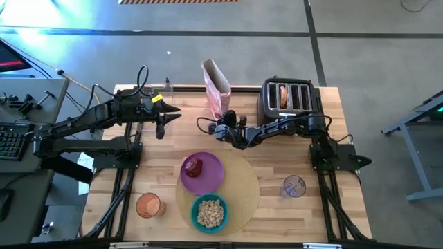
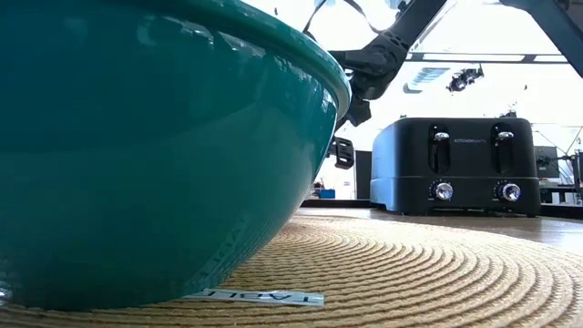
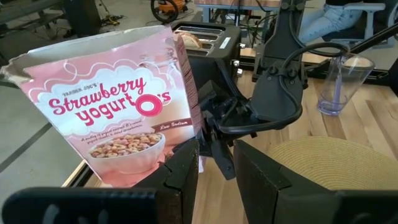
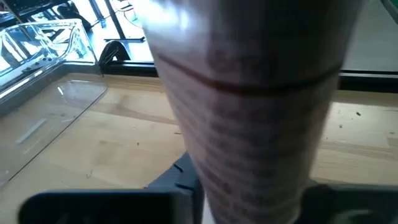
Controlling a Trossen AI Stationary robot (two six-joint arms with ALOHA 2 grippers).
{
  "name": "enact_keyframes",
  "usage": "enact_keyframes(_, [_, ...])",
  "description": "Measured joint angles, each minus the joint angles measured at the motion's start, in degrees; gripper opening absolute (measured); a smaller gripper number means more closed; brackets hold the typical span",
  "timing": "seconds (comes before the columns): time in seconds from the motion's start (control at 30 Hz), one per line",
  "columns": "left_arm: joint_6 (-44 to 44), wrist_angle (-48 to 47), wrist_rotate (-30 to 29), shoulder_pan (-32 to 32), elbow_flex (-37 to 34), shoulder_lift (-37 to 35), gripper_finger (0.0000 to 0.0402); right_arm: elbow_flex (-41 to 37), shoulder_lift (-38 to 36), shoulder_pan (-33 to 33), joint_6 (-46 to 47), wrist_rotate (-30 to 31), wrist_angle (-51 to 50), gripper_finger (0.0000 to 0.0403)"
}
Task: Arrange a breakfast setting
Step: Pour the cereal from the red cereal box into the blue bowl
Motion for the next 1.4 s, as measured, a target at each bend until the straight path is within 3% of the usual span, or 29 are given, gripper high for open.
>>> enact_keyframes(0.23, [0.0,0.0,0.0,0.0,0.0,0.0,0.0090,0.0,0.0,0.1,1.6,-0.5,-0.1,0.0115])
enact_keyframes(0.43, [0.0,0.0,0.0,0.0,0.0,0.0,0.0090,0.0,0.0,0.4,4.3,-3.6,0.0,0.0119])
enact_keyframes(0.7, [0.0,0.0,0.0,0.0,0.0,0.0,0.0090,0.0,0.0,1.6,4.5,-2.5,0.1,0.0123])
enact_keyframes(1.07, [0.0,0.0,0.0,0.0,0.0,0.0,0.0090,0.0,0.0,2.2,4.5,-2.9,1.9,0.0176])
enact_keyframes(1.4, [0.0,0.0,0.0,0.0,0.0,0.0,0.0090,4.7,0.0,3.5,3.9,-2.3,-3.5,0.0179])
